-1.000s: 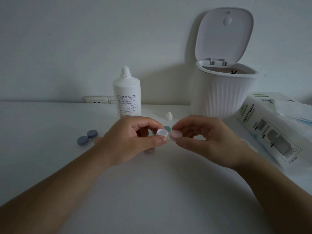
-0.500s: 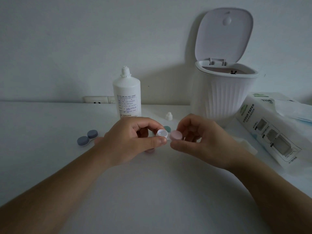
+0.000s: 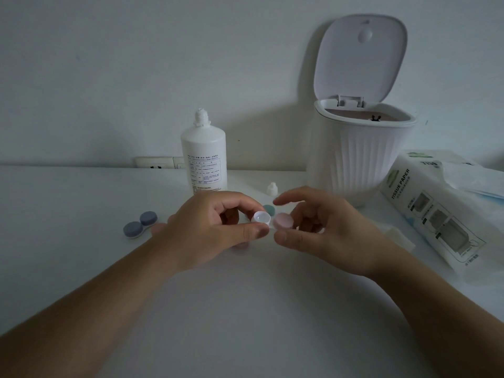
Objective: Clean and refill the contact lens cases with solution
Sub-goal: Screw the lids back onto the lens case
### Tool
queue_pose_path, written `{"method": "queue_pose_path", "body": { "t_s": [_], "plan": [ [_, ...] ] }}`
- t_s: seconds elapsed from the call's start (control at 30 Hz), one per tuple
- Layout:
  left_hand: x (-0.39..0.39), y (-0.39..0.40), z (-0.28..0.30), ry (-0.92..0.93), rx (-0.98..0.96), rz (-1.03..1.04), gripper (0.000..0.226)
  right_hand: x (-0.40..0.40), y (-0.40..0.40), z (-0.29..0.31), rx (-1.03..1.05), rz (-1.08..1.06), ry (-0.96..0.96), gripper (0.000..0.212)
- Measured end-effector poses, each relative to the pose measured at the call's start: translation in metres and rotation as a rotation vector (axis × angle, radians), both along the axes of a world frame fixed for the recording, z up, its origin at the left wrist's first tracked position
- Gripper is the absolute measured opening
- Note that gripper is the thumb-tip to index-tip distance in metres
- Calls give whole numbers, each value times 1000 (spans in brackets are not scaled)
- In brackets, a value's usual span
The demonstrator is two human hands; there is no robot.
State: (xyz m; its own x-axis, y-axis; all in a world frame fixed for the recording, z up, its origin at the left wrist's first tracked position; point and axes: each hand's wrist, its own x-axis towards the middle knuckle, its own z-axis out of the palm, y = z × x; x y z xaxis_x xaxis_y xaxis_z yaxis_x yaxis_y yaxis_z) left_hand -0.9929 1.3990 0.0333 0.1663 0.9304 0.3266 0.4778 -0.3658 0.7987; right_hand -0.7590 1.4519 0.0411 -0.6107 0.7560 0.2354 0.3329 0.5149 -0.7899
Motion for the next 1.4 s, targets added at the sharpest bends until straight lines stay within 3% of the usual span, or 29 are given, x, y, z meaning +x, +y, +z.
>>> {"method": "queue_pose_path", "body": {
  "t_s": [0.13, 0.23, 0.47, 1.1, 1.4],
  "plan": [
    [-1, 1, -1, 6, 7, 11, 25, 1, -2, 2, -54, 63, 97, 24],
    [-1, 1, -2, 8, 12, 11, 25, -1, -2, 1, -37, 31, 66, 16],
    [-1, 2, -2, 26, 35, 7, 24, -2, -1, -1, -4, 15, 4, 29],
    [-1, 2, 1, -10, 34, 1, 26, -3, -2, 0, 7, -25, 72, 13],
    [-6, 0, 5, 220, 131, 34, 35, -1, -1, 1, -2, -24, 91, 13]
  ]
}}
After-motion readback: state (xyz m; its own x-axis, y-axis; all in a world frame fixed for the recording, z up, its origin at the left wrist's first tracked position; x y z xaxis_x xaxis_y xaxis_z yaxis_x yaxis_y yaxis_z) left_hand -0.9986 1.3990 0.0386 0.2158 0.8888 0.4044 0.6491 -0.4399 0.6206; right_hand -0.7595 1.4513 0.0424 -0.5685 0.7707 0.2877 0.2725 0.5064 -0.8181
